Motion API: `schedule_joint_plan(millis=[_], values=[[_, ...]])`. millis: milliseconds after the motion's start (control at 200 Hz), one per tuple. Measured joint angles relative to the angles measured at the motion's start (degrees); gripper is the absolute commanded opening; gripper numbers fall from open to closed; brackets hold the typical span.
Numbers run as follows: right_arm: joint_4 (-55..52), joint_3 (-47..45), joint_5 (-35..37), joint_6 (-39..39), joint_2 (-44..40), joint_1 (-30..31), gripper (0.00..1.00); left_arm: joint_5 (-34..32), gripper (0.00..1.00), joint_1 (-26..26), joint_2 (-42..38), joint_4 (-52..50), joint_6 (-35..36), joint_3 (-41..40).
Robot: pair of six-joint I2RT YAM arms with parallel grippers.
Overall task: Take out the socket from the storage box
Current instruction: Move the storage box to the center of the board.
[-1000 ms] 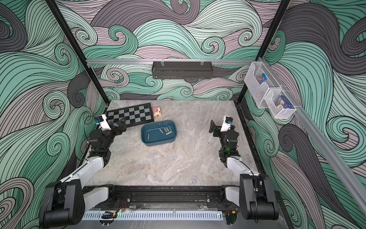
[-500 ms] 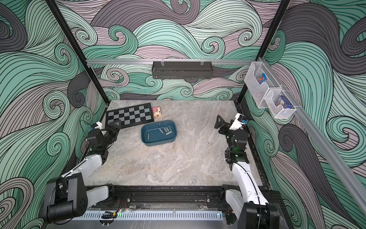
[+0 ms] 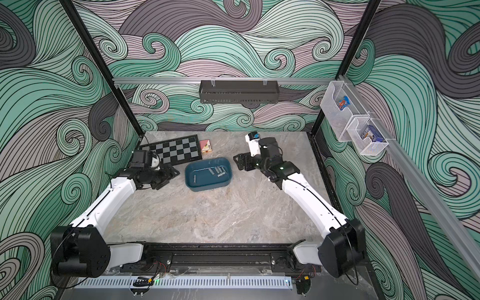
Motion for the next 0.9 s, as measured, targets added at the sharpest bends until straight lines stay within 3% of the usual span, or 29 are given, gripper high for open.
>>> schedule_joint_plan(millis=[310, 635, 821, 901], values=[[-12.6, 6.3, 0.0, -2.5, 7.6, 3.9, 0.83, 0.1, 0.58, -4.0, 9.3, -7.8, 3.4, 5.5], [-14.6, 6.2, 0.2, -3.0, 7.7, 3.9, 0.82, -4.5, 0.44, -5.3, 25.7, -9.2, 4.8, 20.7], [-14.8, 6.2, 0.7, -3.2, 7.6, 3.9, 0.83, -6.9, 0.36, -5.6, 31.0, -10.8, 6.4, 25.0], [-14.9, 6.2, 1.0, -3.2, 7.3, 3.9, 0.83, -7.0, 0.28, -6.1, 32.6, -10.9, 7.1, 26.0]])
